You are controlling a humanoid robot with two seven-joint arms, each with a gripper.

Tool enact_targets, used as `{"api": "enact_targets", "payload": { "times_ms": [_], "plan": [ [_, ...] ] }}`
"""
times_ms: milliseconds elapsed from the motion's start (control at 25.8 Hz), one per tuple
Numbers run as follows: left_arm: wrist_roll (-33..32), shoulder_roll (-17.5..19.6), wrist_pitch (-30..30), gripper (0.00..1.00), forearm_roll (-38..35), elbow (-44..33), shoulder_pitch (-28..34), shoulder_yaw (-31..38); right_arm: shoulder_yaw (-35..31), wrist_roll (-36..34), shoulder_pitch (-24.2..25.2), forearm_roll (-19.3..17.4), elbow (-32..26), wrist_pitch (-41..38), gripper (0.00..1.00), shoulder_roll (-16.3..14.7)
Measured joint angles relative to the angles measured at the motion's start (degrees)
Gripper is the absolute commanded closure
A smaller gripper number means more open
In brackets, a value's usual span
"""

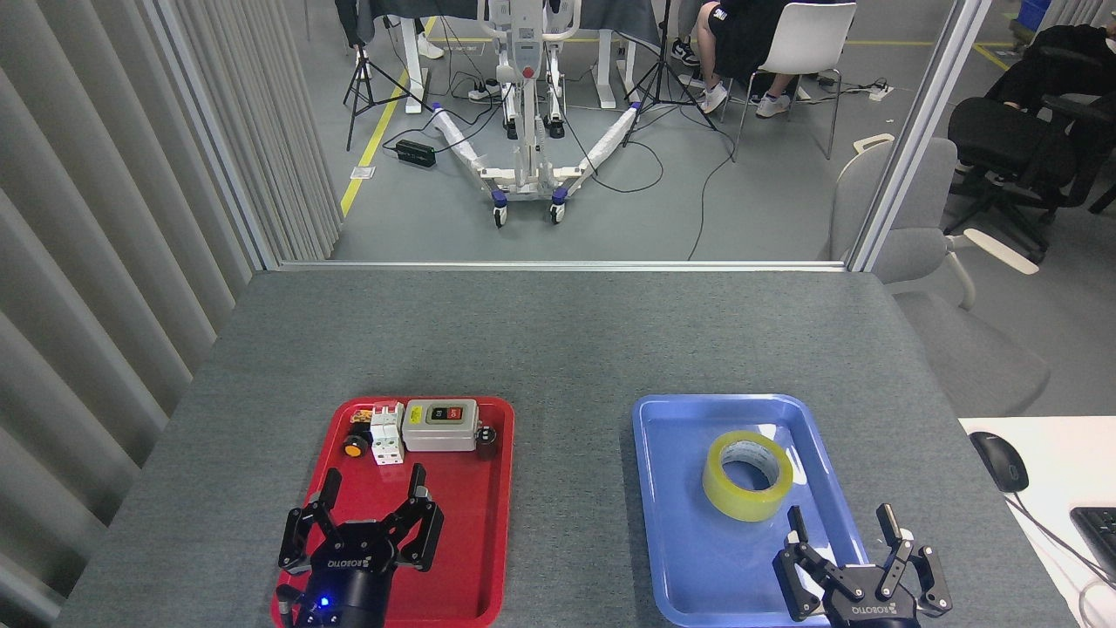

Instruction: Place and move tape with both arms

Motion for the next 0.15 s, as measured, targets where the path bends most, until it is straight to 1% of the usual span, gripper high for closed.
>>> {"api": "enact_targets", "payload": {
  "times_ms": [155],
  "plan": [
    [0.00, -0.02, 0.00, 0.00, 0.00, 0.02, 0.00, 0.03, -0.01, -0.01, -0.16, 0.00, 0.20, 0.06, 0.00, 0.00]
  ]
}}
